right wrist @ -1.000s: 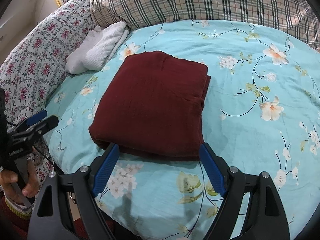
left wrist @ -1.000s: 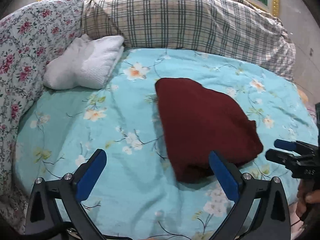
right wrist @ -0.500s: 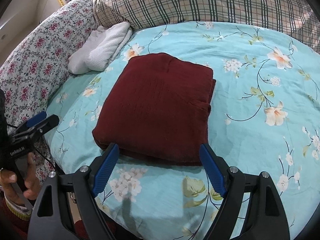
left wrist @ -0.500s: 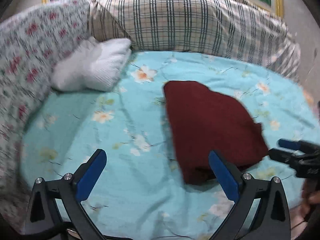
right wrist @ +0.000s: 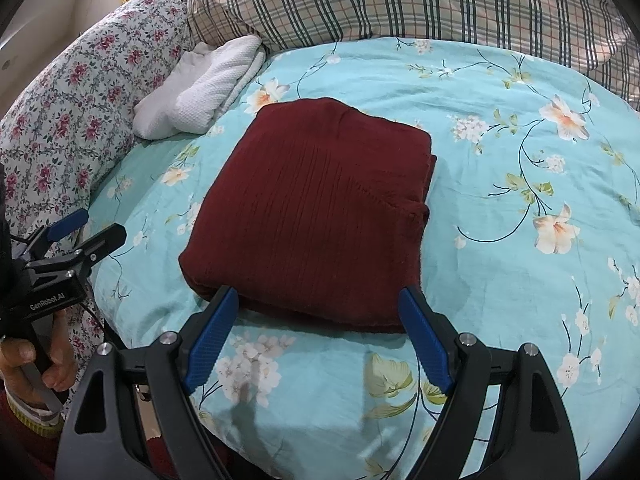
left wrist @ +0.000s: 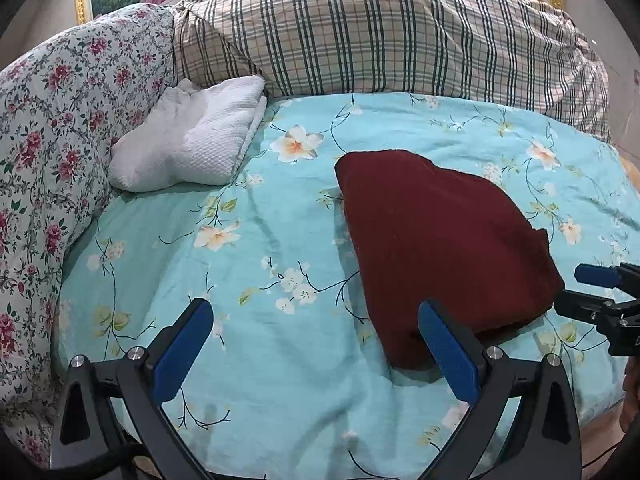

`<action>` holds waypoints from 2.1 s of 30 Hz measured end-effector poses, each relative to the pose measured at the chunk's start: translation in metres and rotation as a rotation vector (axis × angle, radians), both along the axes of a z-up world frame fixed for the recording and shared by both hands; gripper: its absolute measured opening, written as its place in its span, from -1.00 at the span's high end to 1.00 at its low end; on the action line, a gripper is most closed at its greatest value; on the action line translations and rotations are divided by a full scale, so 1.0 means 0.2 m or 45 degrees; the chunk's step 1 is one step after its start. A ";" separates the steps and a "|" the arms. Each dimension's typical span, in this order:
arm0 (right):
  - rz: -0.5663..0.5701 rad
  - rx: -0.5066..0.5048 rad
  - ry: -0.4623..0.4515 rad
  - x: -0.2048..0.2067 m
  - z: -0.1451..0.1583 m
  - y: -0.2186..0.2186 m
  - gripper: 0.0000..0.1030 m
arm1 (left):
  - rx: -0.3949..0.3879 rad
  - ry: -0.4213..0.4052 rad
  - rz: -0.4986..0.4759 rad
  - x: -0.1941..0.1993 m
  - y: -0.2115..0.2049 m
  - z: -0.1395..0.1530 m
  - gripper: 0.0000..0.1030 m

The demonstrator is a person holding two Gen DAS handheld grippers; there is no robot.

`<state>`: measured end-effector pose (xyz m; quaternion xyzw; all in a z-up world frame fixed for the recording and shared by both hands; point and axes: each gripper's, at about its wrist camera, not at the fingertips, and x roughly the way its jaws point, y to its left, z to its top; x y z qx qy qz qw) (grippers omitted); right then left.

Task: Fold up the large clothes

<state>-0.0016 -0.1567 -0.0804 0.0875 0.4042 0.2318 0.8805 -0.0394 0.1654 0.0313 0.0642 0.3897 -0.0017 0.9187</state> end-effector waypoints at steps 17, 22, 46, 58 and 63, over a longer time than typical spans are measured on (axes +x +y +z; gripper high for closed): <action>-0.003 -0.011 0.001 0.00 -0.01 0.00 -0.60 | -0.022 0.043 -0.033 0.03 -0.03 -0.04 -0.99; 0.000 -0.013 0.004 0.00 -0.01 0.00 -0.60 | -0.033 0.053 -0.032 0.04 -0.02 -0.04 -0.99; 0.013 -0.023 -0.002 0.02 0.02 0.00 -0.60 | 0.003 0.049 -0.046 0.05 -0.04 -0.03 -0.99; 0.023 -0.033 0.002 0.04 0.01 0.03 -0.60 | 0.010 0.054 -0.039 0.07 -0.04 -0.03 -0.99; 0.020 -0.033 0.002 0.06 0.01 0.03 -0.60 | 0.005 0.034 -0.036 0.09 -0.02 -0.03 -0.99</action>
